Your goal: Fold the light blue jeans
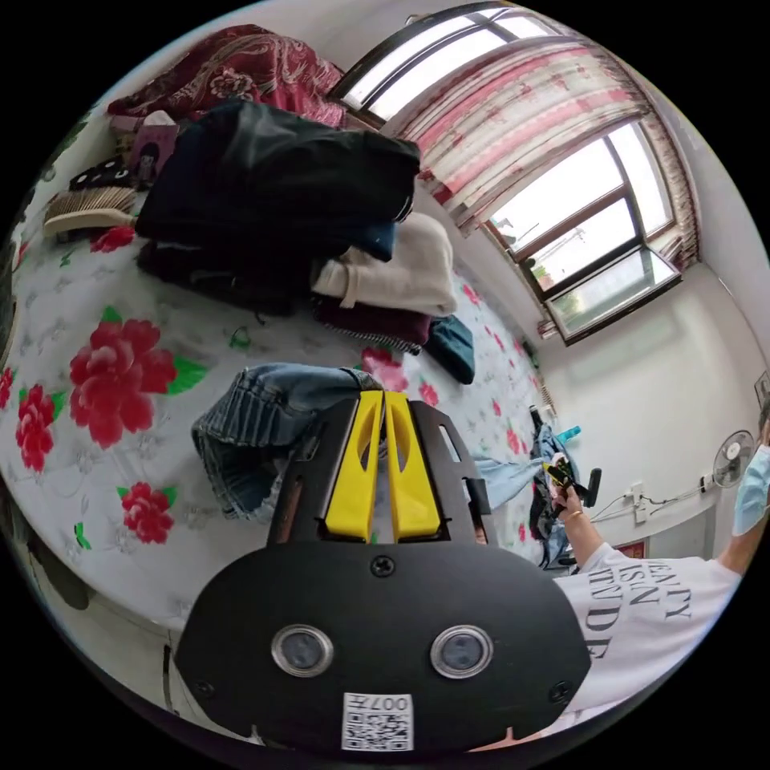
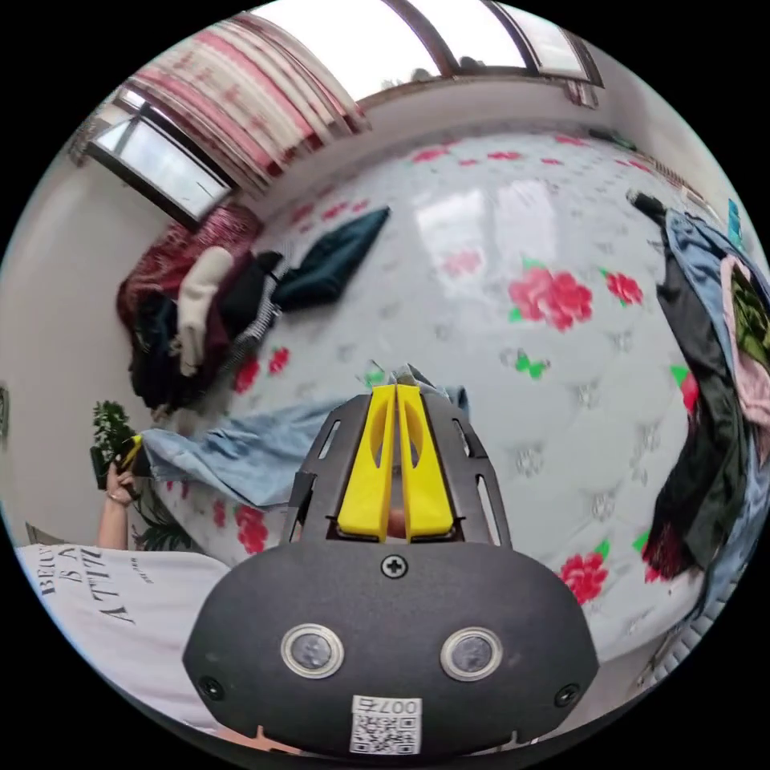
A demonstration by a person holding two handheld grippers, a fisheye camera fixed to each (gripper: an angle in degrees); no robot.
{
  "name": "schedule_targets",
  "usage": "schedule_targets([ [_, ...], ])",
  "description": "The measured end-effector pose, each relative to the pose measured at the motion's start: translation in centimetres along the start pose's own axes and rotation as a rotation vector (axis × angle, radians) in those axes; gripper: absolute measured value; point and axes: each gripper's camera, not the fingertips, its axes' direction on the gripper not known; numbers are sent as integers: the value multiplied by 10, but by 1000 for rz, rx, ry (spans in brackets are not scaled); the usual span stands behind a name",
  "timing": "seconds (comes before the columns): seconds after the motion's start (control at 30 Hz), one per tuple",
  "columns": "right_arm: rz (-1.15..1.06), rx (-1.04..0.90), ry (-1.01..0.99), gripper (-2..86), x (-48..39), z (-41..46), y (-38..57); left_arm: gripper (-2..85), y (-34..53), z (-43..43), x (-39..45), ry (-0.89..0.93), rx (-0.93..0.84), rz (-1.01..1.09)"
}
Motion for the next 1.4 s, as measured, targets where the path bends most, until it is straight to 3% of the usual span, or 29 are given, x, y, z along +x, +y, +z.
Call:
schedule_targets([
  [0.23, -59, 487, -181, -3, -8, -162, -17, -10, -47, -88, 44, 92, 106, 209],
  [0.3, -37, 504, -261, -3, 3, -187, -7, -10, -48, -112, 47, 105, 14, 282],
  [0.37, -54, 471, -254, -2, 9, -200, 7, -9, -41, -116, 42, 97, -119, 315],
  [0.5, -2, 178, -131, 0, 33, -171, 46, -8, -3, -80, 6, -25, -456, 210],
  [0.57, 98, 44, -91, 3, 57, -137, 69, -5, 16, -55, -14, -114, -501, 125],
  [0.7, 350, -104, -31, 20, 108, -70, 128, 59, 61, -14, -48, -59, -458, -73],
  [0.9, 430, -75, 22, 44, 125, -57, 177, 86, 121, -7, -52, -267, -429, -66],
  [1.07, 536, -101, -43, 49, 150, -33, 190, 100, 148, 10, -64, -275, -450, -108],
  [1.3, 601, -120, -217, 39, 157, 16, 178, 71, 146, 27, -48, -308, -381, -133],
  [1.4, 622, -167, -230, 17, 152, 31, 173, 47, 144, 20, -43, -220, -401, -116],
])
